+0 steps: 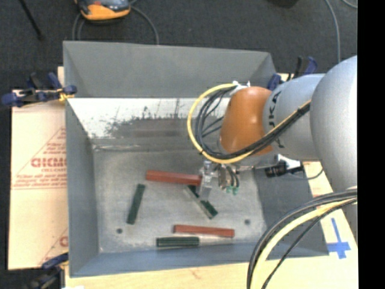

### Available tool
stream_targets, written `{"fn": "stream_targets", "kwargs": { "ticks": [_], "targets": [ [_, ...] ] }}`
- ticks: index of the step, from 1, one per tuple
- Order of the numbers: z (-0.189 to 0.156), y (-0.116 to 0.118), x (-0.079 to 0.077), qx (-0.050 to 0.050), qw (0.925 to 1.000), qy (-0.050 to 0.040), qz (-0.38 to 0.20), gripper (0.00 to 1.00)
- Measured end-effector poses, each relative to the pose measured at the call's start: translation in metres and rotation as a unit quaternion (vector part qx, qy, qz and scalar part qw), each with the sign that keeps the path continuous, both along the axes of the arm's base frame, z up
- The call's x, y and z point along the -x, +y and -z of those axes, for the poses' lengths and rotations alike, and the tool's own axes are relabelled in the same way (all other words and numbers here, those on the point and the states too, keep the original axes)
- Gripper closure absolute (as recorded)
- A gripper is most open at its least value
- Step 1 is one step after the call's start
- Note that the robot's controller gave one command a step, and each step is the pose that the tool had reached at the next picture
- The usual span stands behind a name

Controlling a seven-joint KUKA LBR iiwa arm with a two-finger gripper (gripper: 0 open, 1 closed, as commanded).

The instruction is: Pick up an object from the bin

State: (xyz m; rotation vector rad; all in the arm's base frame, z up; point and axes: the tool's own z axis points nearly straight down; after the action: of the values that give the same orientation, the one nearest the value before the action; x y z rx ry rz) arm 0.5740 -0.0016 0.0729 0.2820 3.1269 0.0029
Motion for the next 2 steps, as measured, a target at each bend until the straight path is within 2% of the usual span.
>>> {"fn": "stream_targets", "kwargs": {
  "ticks": [1, 2],
  "targets": [
    [-0.037, -0.005, -0.005, 0.001, 1.0000, 0.0033, -0.006, 1.00],
    [-0.003, -0.008, -0.015, 0.002, 0.9999, -0.0008, -0.016, 0.00]
  ]
}}
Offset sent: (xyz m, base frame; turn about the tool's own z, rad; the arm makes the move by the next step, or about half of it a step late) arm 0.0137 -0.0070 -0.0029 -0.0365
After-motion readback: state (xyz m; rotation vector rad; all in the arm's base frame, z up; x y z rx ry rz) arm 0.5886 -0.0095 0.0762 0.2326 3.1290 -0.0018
